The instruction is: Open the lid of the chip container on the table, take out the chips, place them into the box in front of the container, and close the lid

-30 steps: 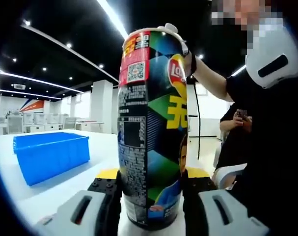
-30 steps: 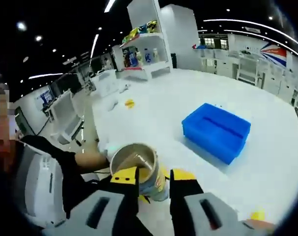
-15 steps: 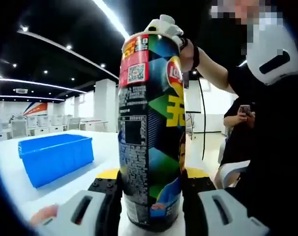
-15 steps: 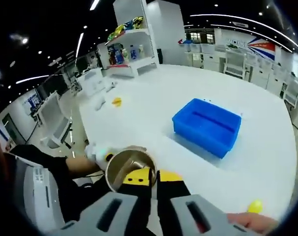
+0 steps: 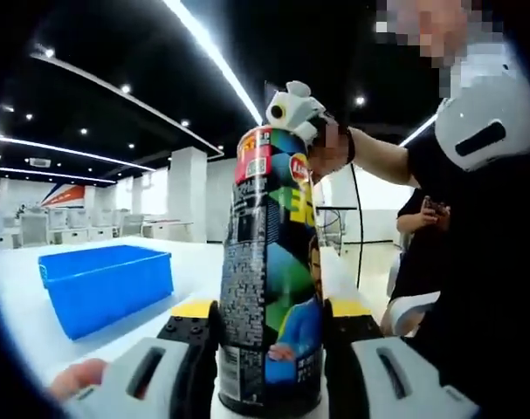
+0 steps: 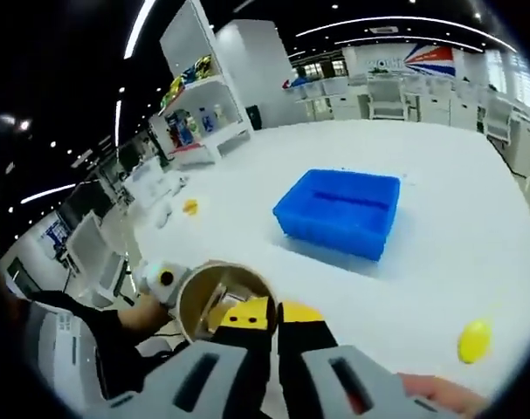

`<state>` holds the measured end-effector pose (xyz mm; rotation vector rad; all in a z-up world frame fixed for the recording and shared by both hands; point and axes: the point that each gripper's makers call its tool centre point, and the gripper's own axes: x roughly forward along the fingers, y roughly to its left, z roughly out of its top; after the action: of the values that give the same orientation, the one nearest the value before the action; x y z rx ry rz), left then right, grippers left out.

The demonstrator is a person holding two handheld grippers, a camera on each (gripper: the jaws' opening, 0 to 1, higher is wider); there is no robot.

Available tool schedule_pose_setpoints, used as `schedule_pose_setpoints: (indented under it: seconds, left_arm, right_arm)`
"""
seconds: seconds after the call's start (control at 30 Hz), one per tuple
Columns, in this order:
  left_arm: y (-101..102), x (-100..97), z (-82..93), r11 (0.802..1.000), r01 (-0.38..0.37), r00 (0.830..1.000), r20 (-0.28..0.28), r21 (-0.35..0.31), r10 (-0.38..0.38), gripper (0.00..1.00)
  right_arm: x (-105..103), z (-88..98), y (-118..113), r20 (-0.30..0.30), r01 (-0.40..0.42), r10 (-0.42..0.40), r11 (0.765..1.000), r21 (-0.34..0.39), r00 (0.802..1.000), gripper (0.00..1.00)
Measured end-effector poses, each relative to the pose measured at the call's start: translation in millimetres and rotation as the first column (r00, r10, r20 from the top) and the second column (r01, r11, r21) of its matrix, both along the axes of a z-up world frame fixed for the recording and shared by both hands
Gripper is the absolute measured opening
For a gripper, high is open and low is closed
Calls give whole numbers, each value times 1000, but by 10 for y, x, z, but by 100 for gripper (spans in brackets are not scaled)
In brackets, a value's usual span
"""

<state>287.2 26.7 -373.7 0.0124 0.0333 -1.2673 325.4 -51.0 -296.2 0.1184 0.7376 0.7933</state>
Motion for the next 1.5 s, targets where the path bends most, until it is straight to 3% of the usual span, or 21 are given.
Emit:
schedule_pose_setpoints:
  seconds: [0.07, 0.17, 0.3, 0.33, 0.43, 0.5, 0.7, 0.83, 1.07, 1.27, 1.5]
  left_arm:
    - [33, 4, -24, 996, 21, 1000, -9, 87, -21, 48]
    - [65, -1, -65, 973, 49, 999, 1, 224, -50, 48]
    - [142, 10, -137, 921, 87, 996, -14, 379, -88, 47]
    - [176, 1, -164, 899, 99, 995, -15, 427, -102, 47]
    - [225, -31, -212, 857, 118, 992, -32, 501, -119, 47]
    - [283, -62, -262, 812, 136, 990, -56, 568, -127, 48]
    - [417, -94, -374, 692, 140, 990, -88, 709, -110, 48]
    - [478, -78, -432, 635, 112, 993, -63, 765, -100, 48]
    - [528, -90, -508, 568, 102, 994, -57, 817, -96, 48]
    - [543, -92, -546, 527, 94, 994, -53, 845, -92, 48]
    - [549, -95, -576, 501, 88, 993, -39, 861, -107, 48]
  right_arm:
    - [-23, -74, -23, -40, 23, -20, 998, 63, 999, 0]
    - [-75, -168, -42, -112, 50, -31, 984, 172, 993, 0]
    - [-136, -400, -75, -111, 62, -40, 977, 205, 993, 0]
    - [-151, -458, -79, -112, 63, -40, 977, 206, 993, 0]
    - [-198, -626, -65, -149, 83, -46, 964, 251, 988, 0]
    - [-226, -751, -47, -184, 92, -42, 959, 270, 982, 0]
    - [-236, -999, 52, -211, 89, -22, 945, 314, 977, 0]
    - [-225, -1167, 126, -235, 79, 6, 933, 350, 972, 0]
    - [-234, -1366, 203, -246, 49, 35, 944, 327, 969, 1]
    - [-222, -1441, 214, -241, 42, 34, 953, 300, 970, 1]
    - [-245, -1533, 203, -246, 37, 32, 963, 268, 969, 1]
